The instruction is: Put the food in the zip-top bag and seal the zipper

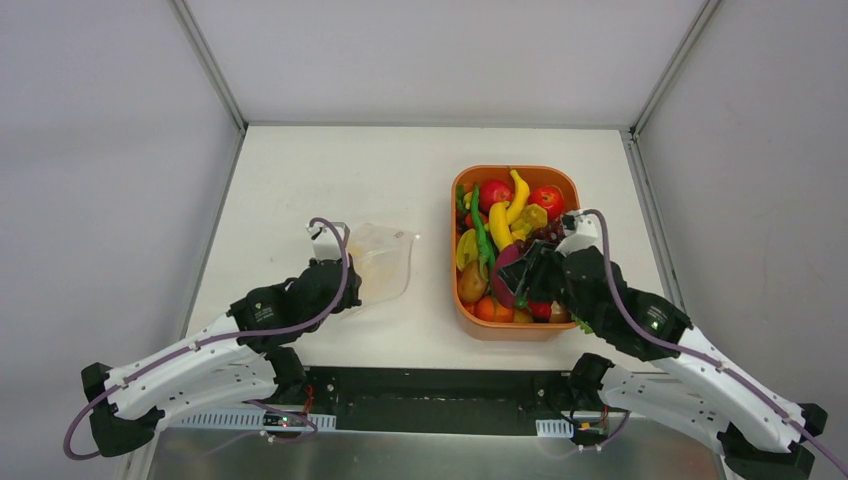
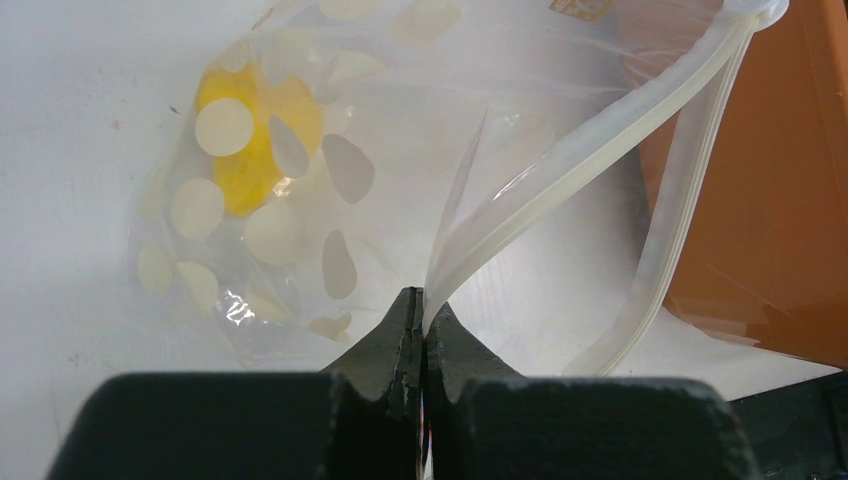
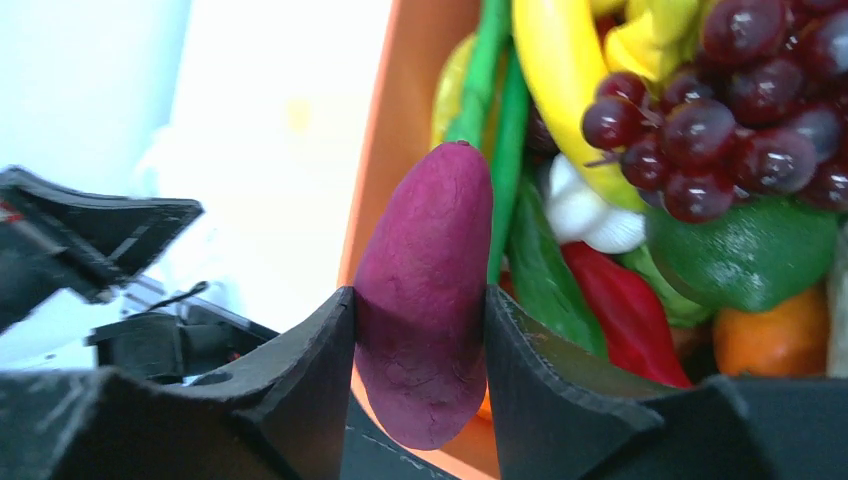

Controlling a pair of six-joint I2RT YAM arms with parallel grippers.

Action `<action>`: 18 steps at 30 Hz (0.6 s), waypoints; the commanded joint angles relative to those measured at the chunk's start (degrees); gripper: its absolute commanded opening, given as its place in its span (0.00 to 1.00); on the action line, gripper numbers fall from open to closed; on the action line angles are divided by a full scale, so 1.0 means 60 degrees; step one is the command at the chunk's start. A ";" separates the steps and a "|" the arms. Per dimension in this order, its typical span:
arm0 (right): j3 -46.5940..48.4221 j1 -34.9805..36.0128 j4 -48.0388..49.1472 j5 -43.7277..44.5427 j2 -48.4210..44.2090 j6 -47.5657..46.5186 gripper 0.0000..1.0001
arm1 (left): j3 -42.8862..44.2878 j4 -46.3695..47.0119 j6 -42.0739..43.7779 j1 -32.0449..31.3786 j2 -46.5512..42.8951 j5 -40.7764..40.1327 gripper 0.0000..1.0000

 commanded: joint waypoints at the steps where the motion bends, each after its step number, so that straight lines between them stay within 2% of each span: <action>1: -0.0449 0.0013 0.1810 -0.0524 -0.0675 -0.0402 0.27 | 0.0030 0.0032 0.0138 -0.0019 0.0069 0.0265 0.00; 6: -0.0891 0.0020 0.3641 -0.2572 -0.0603 -0.0451 0.28 | 0.0125 0.0175 0.0174 -0.0012 0.0184 0.0473 0.00; 11: -0.0755 0.0026 0.4810 -0.4826 0.0732 -0.0221 0.27 | 0.0117 0.0320 0.0188 -0.0012 0.0336 0.0769 0.00; 18: -0.0535 0.0443 0.5722 -0.5635 0.2346 0.0124 0.30 | 0.0230 0.0429 0.0160 -0.0008 0.0290 0.1420 0.00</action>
